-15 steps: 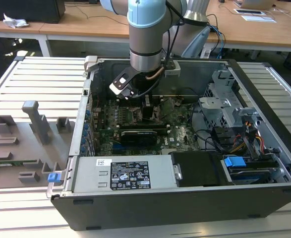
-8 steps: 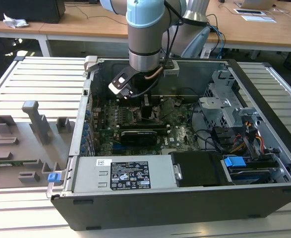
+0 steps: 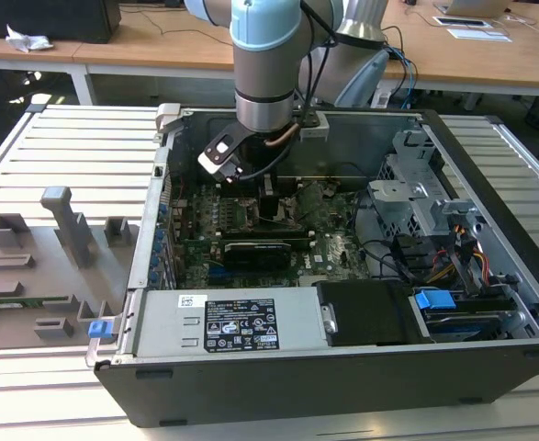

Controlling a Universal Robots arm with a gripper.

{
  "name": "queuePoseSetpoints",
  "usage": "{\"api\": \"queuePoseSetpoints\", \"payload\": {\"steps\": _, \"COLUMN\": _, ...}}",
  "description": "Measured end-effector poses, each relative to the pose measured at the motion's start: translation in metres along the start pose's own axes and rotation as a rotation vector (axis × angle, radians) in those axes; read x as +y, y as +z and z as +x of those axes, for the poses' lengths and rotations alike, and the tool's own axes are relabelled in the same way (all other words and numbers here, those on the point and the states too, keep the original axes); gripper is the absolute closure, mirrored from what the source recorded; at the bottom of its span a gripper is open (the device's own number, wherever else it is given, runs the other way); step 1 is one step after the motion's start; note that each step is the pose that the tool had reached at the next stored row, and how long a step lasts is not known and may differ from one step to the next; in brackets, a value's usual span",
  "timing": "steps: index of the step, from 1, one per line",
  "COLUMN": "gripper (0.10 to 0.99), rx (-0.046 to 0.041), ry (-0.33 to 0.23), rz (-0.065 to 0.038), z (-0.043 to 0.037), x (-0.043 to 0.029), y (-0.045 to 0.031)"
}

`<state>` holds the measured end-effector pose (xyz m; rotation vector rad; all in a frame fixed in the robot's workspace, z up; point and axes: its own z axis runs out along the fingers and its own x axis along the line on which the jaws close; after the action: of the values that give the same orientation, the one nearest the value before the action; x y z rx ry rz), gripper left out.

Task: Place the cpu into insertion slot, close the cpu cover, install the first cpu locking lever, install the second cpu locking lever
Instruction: 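Place the cpu into insertion slot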

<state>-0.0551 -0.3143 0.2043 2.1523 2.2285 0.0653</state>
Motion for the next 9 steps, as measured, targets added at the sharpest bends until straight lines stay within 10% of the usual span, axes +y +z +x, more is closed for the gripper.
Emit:
{"api": "queuePoseSetpoints", "payload": {"steps": 4, "gripper": 0.482, "rx": -0.0002, "ry": 0.000, "rz": 0.000, "z": 0.0022, "x": 0.0002, "y": -0.0025}}
{"api": "queuePoseSetpoints", "payload": {"steps": 6, "gripper": 0.733, "rx": -0.0005, "ry": 0.000, "rz": 0.000, "z": 0.0023, "x": 0.0004, "y": -0.0049}}
{"api": "queuePoseSetpoints", "payload": {"steps": 9, "gripper": 0.855, "rx": -0.0006, "ry": 0.000, "rz": 0.000, "z": 0.0005, "x": 0.0003, "y": -0.0051}}
